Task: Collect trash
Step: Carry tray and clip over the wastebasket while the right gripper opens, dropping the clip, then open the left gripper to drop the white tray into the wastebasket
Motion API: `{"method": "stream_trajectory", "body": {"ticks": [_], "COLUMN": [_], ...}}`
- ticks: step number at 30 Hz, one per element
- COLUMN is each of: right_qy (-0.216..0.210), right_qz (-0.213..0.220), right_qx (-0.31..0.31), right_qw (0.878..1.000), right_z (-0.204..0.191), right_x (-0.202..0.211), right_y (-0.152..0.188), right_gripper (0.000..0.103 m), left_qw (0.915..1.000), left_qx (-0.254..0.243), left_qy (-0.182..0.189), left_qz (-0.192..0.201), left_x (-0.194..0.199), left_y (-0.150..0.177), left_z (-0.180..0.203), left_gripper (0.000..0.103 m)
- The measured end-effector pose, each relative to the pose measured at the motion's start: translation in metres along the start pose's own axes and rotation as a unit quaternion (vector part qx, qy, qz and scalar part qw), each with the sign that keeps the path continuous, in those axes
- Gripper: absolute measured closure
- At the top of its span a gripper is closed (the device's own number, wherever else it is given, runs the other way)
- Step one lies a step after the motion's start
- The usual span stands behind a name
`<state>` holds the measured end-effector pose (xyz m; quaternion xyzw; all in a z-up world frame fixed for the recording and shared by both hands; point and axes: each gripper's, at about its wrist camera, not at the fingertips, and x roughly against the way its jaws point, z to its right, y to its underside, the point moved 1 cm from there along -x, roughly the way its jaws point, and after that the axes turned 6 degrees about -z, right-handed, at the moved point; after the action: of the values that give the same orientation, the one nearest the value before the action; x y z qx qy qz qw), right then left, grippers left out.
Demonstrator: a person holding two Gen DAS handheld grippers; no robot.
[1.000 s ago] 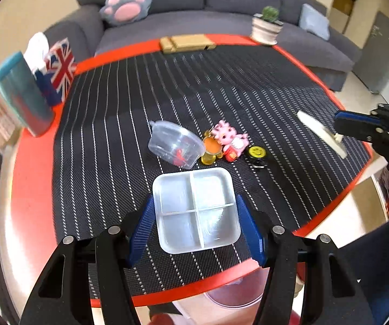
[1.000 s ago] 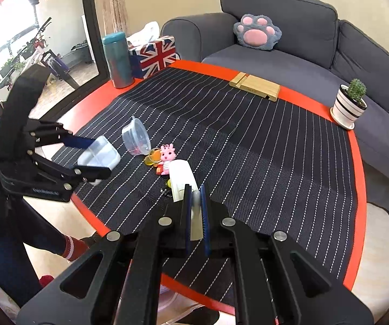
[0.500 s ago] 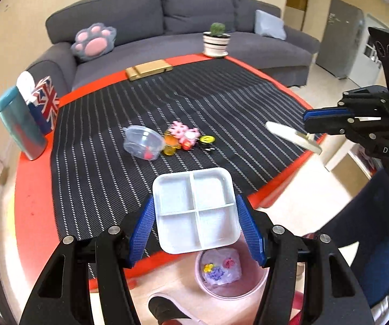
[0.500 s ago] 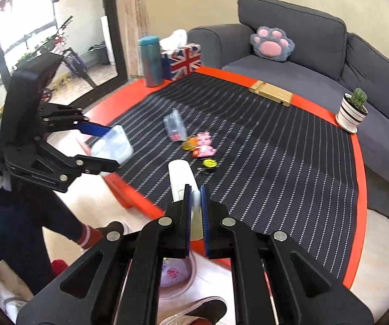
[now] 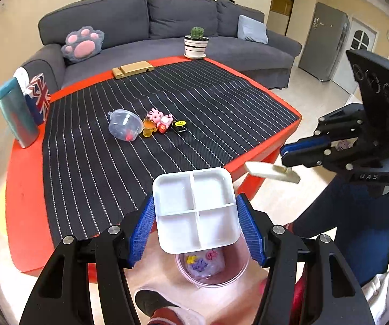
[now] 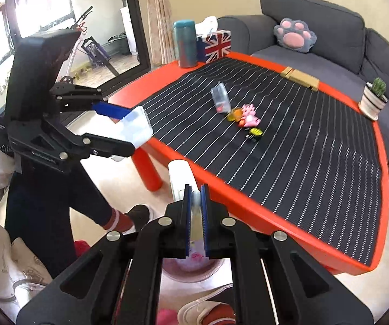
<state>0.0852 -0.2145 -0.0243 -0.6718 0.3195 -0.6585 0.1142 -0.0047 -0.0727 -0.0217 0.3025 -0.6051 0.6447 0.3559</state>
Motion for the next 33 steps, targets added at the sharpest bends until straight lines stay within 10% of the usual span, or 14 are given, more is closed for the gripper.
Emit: {"method": "stream_trajectory", "body": {"ticks": [3, 7, 10, 33], "right_qy": [-0.003, 0.002, 0.004, 0.004], "right_qz": [-0.002, 0.004, 0.008, 0.024], "right_qx": [-0.001, -0.015, -0.029, -0.059], "right_qw": [1.000, 1.000, 1.000, 0.998], "right_z": [-0.001, 0.004, 0.009, 0.019], "right_x": [-0.002, -0.001, 0.000, 0.024], "right_y": [0.001, 0.000, 0.001, 0.005], "right_gripper": [0.095, 0.043, 0.029, 0.011], "left_qw": [1.0000, 1.0000, 1.0000, 0.9988], "left_qx": [0.001, 0.003, 0.002, -0.033], "left_qy": [0.001, 0.001, 0.003, 0.032], "left_qz": [0.002, 0.000, -0.003, -0.018], "left_x": [0.003, 0.002, 0.000, 0.000], "left_y": [0.002, 0.004, 0.005, 0.006], "left_z": [-0.001, -0.002, -0.001, 0.029], "left_gripper": [0.044, 0.044, 0.044, 0.044]}}
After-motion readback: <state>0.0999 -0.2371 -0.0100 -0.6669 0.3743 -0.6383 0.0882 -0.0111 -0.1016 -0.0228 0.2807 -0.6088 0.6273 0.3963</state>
